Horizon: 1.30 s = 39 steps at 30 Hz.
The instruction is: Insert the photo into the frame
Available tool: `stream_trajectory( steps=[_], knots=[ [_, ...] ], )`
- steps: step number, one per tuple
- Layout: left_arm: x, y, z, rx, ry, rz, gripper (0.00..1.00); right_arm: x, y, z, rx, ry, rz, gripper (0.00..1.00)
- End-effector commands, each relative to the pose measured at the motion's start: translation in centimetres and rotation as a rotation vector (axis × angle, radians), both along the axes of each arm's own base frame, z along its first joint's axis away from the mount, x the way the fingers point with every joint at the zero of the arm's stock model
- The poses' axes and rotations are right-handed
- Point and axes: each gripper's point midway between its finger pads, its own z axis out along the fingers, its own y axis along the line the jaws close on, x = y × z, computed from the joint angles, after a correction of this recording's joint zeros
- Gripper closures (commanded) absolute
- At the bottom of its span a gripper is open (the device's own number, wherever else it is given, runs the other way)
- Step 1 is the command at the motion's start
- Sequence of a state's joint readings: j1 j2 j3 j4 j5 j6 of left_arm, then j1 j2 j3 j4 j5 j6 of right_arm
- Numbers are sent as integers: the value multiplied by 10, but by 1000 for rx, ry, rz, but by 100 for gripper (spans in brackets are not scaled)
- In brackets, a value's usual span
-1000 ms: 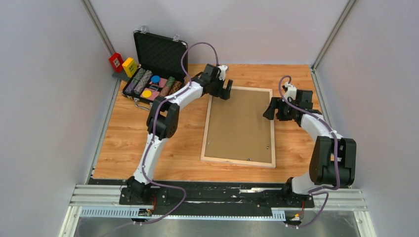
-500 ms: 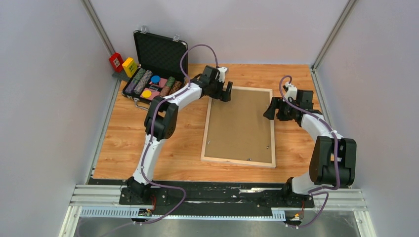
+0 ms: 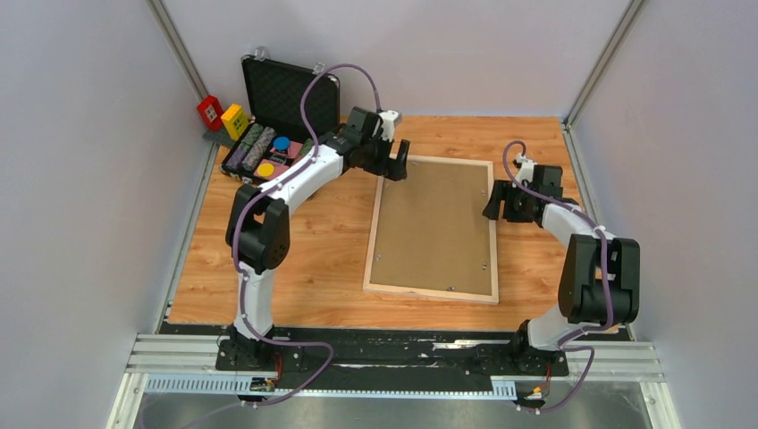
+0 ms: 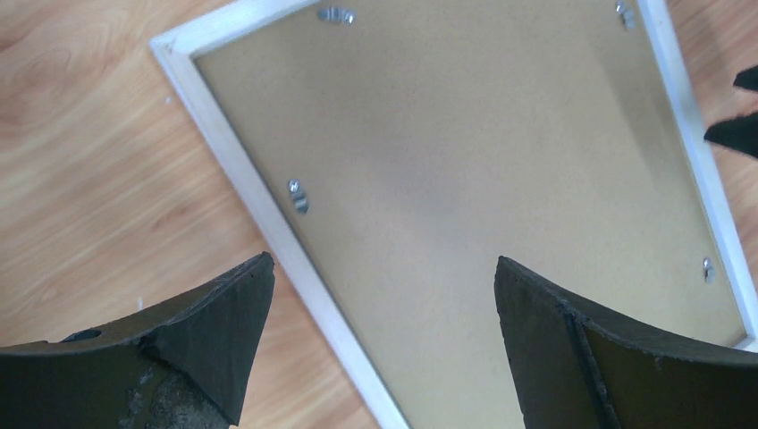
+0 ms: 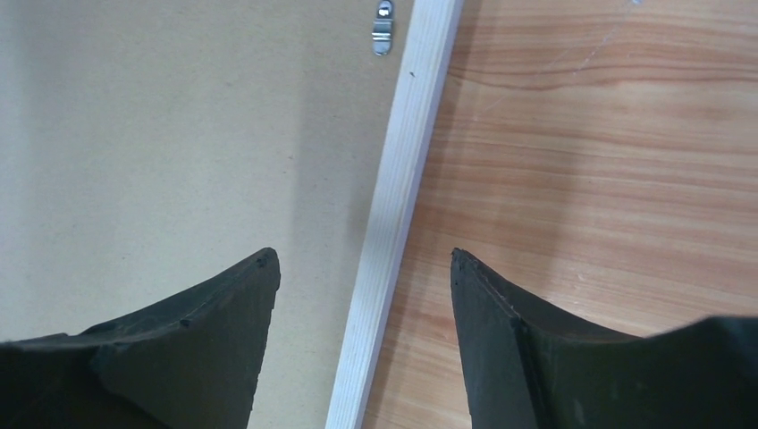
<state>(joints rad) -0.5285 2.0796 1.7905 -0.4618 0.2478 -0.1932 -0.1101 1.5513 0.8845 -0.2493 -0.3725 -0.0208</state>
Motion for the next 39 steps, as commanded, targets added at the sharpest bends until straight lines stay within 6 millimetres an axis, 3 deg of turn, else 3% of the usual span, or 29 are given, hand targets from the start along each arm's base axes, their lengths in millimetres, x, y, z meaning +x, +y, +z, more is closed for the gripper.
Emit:
stream_trajectory(
  steps=[1,9,16,27,35,39],
  knots=[
    [-26,31,-2,93,51,-9,0,13,-13,1,-50,-23,-41,32],
    [-62,59,-39,204,157,-44,2,12,-15,-15,-54,29,-42,40],
    [-77,58,-58,191,236,-50,2,10,-14,-21,-50,52,-42,58],
    [-72,58,-88,212,297,12,9,4,-12,-36,-45,103,-30,77],
    [-66,57,-96,221,325,32,13,-10,-8,-38,-40,157,19,100],
    [-63,54,-99,216,330,37,21,-23,-9,-41,-74,179,69,100]
  ],
)
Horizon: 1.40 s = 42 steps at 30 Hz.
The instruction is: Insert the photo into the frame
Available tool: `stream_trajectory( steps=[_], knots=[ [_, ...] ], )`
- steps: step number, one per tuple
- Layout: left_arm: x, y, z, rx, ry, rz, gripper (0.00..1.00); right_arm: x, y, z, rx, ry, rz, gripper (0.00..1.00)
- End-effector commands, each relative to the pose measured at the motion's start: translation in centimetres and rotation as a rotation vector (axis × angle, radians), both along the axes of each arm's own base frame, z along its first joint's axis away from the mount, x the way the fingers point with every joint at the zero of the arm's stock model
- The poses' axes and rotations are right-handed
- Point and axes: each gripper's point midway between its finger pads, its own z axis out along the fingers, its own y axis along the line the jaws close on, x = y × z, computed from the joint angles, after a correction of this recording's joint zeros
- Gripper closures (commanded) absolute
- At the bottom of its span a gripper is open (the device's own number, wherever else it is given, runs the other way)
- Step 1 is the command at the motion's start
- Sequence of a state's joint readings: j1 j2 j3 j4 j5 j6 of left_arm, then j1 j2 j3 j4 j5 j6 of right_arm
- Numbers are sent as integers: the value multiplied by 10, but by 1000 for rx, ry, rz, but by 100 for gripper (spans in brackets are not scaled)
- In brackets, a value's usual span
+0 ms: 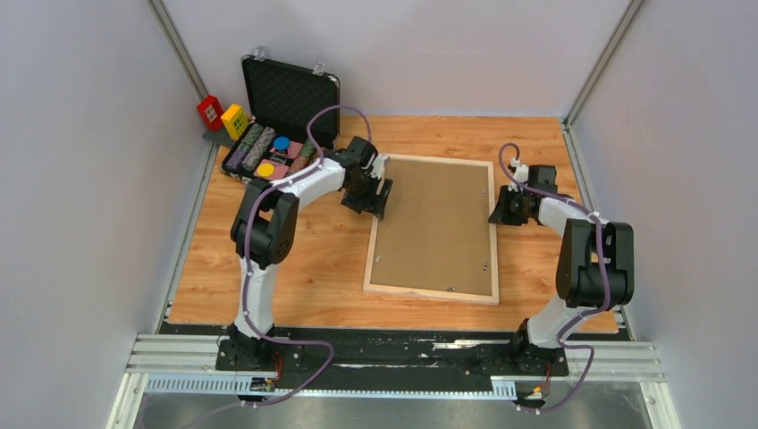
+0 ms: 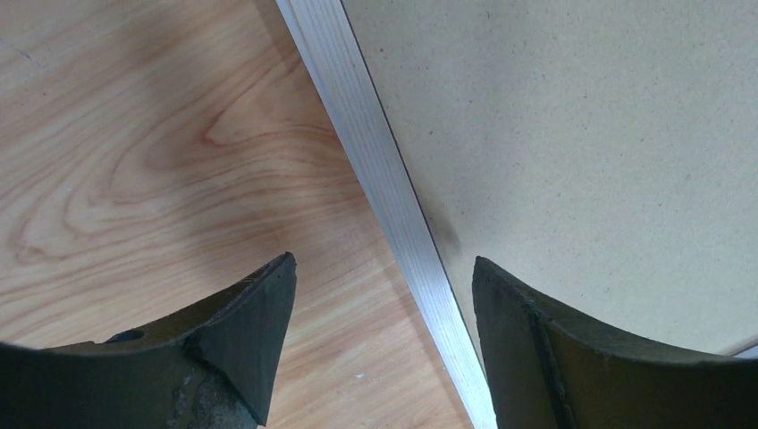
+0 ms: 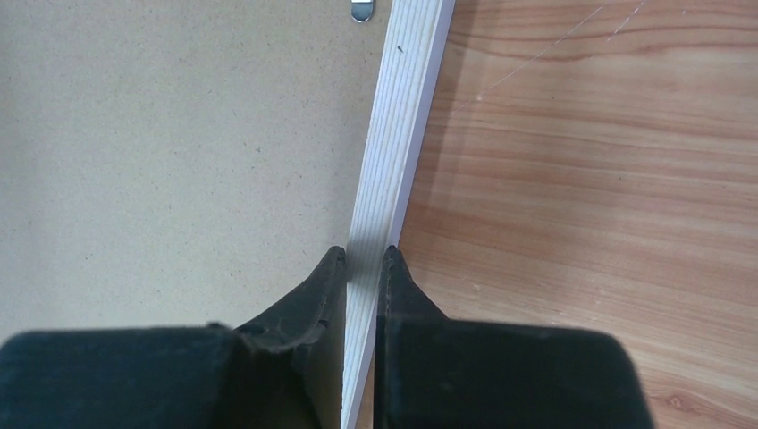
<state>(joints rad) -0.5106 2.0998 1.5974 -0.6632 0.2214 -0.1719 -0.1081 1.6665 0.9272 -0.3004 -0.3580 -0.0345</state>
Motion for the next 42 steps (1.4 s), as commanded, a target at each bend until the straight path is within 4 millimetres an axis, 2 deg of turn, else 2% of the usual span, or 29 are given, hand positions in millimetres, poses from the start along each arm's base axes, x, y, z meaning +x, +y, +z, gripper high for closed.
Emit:
stream_trajectory(
  steps=[1,6,10,13,19,23,24,26,28,30,35,42],
  knots=[
    [13,-6,1,-13,-12,22,22,-21,-8,-9,-69,57,82,100],
    [16,-11,-5,-27,2,16,28,-34,-5,-9,-76,56,142,100],
    [16,-15,-11,-43,30,19,39,-39,-1,-8,-65,59,179,100],
    [10,-18,-14,-57,63,31,44,-42,4,-8,-41,62,198,100],
    [-17,-19,-21,-95,165,65,56,-38,10,-5,-2,57,199,100],
    [-32,-15,-22,-110,184,87,67,-28,11,4,7,38,185,90],
    [-34,-14,-20,-117,180,96,72,-24,10,6,6,33,178,85],
    [-37,-14,-15,-134,172,107,77,-15,10,11,8,18,166,69],
    [-38,-14,-11,-148,167,113,79,-6,10,13,8,12,157,57],
    [-39,-15,-8,-160,164,115,81,3,10,13,-3,9,150,50],
    [-40,-16,-4,-179,151,123,87,27,8,8,-37,9,123,46],
    [-39,-19,-3,-194,150,128,89,43,7,3,-67,14,103,51]
  ],
)
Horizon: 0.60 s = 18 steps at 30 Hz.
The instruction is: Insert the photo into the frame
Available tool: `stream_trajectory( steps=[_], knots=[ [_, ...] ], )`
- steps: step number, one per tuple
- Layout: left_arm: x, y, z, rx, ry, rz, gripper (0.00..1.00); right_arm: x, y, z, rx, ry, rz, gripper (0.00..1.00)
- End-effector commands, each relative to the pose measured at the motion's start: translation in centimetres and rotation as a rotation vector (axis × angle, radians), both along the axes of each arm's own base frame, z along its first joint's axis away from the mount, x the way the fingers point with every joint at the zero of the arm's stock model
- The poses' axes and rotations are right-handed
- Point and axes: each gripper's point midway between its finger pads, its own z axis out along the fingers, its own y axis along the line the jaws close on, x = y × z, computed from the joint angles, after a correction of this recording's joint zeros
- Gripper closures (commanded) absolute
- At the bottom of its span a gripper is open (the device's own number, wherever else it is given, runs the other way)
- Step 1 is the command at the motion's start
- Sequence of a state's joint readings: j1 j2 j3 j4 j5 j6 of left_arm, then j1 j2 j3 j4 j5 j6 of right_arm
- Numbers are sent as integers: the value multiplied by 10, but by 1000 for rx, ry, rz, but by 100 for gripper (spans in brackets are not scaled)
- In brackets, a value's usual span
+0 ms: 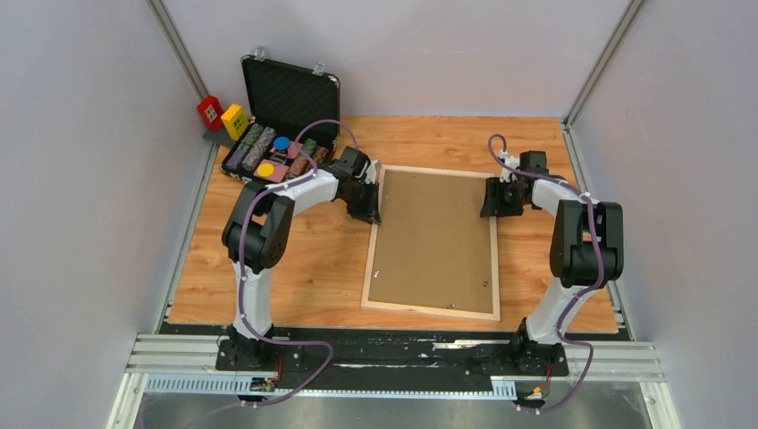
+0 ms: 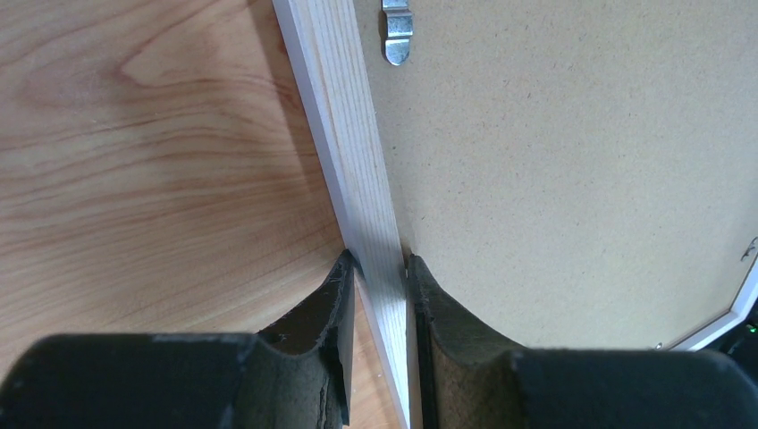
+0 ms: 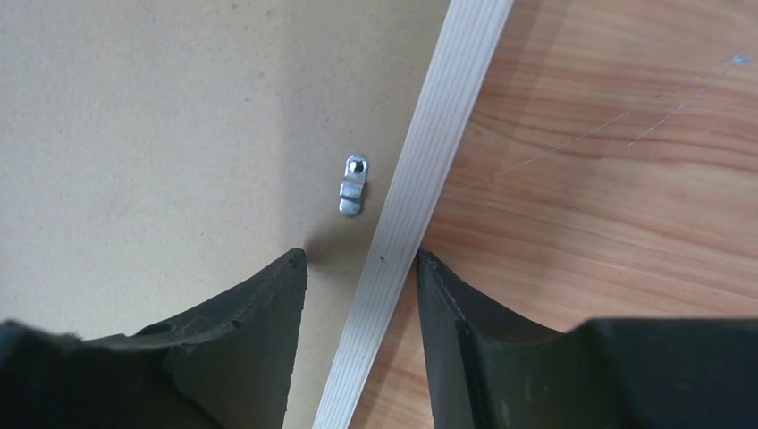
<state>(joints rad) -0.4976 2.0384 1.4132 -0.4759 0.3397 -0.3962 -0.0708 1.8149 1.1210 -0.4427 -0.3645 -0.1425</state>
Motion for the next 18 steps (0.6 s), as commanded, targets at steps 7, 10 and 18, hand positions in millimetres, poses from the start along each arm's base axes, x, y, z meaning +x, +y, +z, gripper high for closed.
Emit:
stream_trajectory(
  steps=[7,10,18],
  knots=[
    [-19,-4,1,-24,59,-39,89,34,-4,8,-50,-62,-23,56],
    [-20,-4,0,-22,59,-41,90,38,-5,7,-55,-62,-25,56],
    [-19,-3,-2,-14,57,-46,90,45,-9,3,-77,-61,-26,65]
  ],
)
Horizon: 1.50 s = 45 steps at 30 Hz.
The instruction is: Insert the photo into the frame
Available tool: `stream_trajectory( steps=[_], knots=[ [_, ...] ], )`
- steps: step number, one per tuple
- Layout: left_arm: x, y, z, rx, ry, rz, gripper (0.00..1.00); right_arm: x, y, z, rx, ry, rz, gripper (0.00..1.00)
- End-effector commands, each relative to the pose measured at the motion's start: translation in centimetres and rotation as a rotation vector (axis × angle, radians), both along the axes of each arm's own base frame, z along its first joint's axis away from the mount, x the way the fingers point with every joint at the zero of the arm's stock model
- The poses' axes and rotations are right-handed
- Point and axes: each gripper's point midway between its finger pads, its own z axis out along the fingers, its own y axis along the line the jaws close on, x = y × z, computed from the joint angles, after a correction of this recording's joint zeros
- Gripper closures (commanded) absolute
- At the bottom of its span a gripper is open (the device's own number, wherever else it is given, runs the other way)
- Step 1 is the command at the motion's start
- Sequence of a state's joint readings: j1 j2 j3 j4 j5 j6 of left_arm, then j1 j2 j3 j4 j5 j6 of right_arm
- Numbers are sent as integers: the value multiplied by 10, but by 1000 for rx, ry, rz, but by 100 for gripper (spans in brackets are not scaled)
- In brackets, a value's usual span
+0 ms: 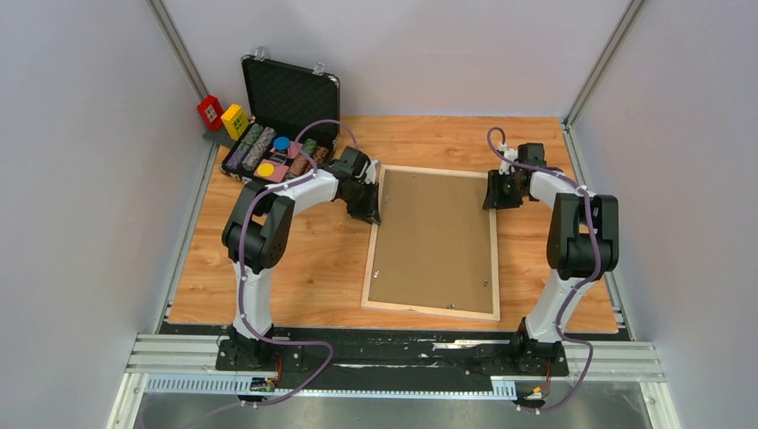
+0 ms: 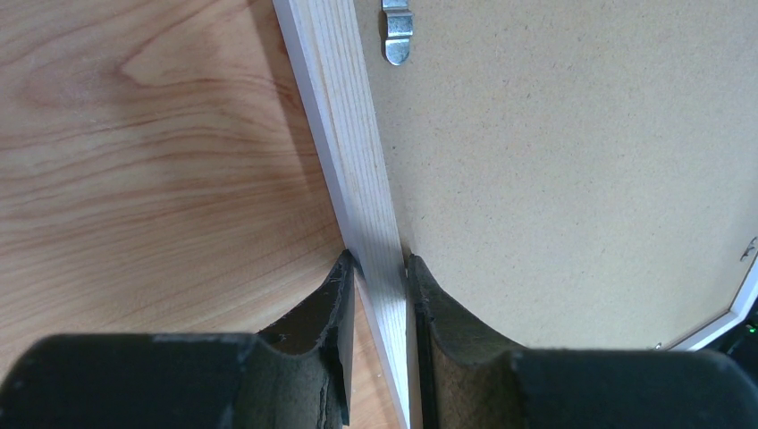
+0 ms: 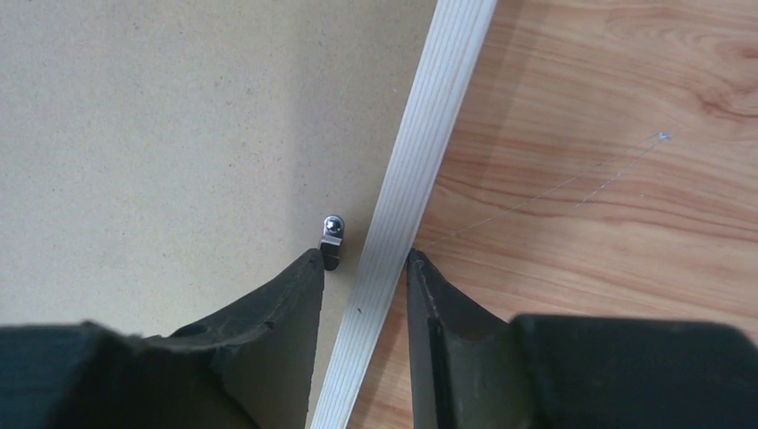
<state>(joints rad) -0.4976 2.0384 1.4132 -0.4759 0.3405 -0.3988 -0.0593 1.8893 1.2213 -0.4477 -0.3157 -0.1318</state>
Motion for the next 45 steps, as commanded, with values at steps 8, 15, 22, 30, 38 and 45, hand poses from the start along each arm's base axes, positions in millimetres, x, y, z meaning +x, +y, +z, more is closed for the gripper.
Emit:
stream_trajectory(
  steps=[8,15,22,30,38,45],
  knots=[
    [-19,-3,-4,-12,60,-52,90,23,-7,1,-53,-48,-6,74],
    [-20,-3,-7,-12,67,-57,92,30,-6,1,-39,-49,-27,80],
    [-21,-3,-7,-12,67,-65,94,38,-6,-2,-29,-48,-48,84],
    [-21,-4,-8,-13,71,-63,98,42,-7,9,-12,-72,-61,61],
    [-19,-5,-9,-15,70,-51,100,36,-4,33,17,-111,-46,43],
    [-17,-6,-7,-20,64,-48,100,6,-6,35,-26,-105,5,44]
  ],
)
